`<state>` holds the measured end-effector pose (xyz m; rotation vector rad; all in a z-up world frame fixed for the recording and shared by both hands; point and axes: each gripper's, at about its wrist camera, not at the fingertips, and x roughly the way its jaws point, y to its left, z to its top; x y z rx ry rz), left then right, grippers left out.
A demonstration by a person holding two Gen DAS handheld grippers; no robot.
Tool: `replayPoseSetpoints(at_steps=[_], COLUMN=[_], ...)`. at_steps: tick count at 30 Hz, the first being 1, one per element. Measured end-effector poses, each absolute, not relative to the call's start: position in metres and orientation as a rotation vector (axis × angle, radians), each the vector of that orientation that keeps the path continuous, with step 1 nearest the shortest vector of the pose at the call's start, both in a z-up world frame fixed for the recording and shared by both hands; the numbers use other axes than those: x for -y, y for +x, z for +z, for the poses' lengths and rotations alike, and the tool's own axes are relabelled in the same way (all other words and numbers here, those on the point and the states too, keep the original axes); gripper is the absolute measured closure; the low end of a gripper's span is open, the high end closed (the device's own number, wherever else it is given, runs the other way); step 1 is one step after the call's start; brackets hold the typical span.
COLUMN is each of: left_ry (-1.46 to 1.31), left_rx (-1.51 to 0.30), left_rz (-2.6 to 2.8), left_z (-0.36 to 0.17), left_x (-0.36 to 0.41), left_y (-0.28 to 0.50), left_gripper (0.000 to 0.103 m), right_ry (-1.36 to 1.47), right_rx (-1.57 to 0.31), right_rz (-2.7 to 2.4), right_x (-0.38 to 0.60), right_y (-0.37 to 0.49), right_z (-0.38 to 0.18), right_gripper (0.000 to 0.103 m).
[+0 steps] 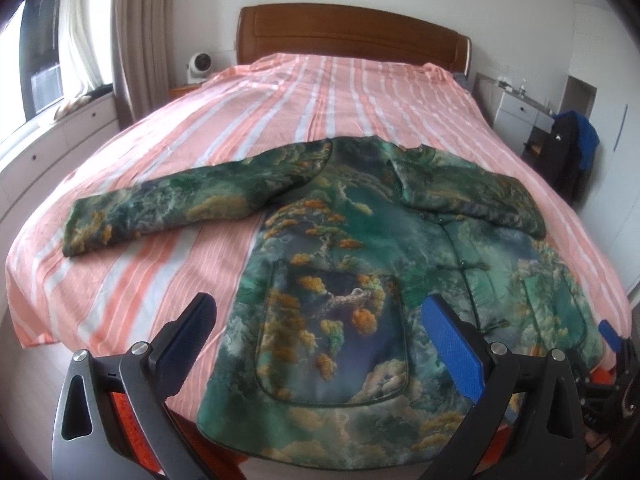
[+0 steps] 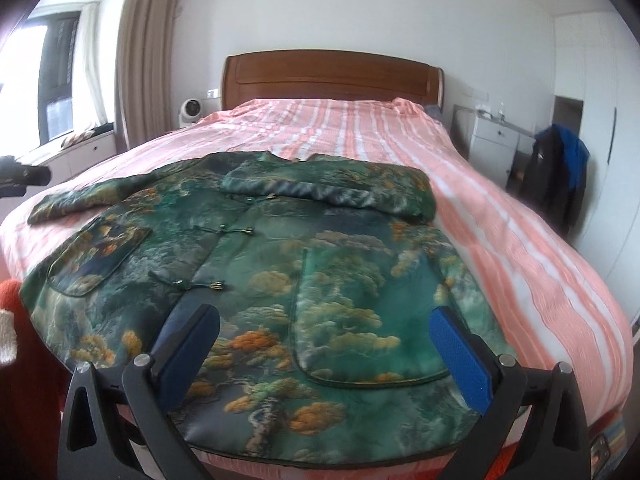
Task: Fold large clothes
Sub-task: 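Grasp the remaining sleeve cuff with the left tool and lift it across the body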
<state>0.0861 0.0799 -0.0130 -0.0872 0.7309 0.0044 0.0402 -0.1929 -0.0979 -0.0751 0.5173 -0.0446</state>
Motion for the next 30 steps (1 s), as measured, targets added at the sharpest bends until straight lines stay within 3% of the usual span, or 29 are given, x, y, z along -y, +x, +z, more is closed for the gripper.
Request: replayPoseSetpoints(at_steps=[17,24,30], left_ry=[-0.097,-0.478,-0.927], left_rx=[-0.813,-0.775,-0.808], left_rz=[0.038,0.142,0.257], left_z=[-0.017,-0.012,-0.081], left_x=[-0.109,-0.221,-0.365], left_y=[0.103,0.127,0.171], left_gripper=[0.000,0.001,0.001], right_ry=[-0.132,-0.135,-0.156], right_rx=[-0.505,-0.489,-0.513], right_rz=[0.009,0.014,0.021], right_x=[0.170,0.171,0.164], right_y=[0.033,0.031,0.033], right_z=[-0.101,-0.098,-0.101], right_gripper=[0.000,0.000,0.000])
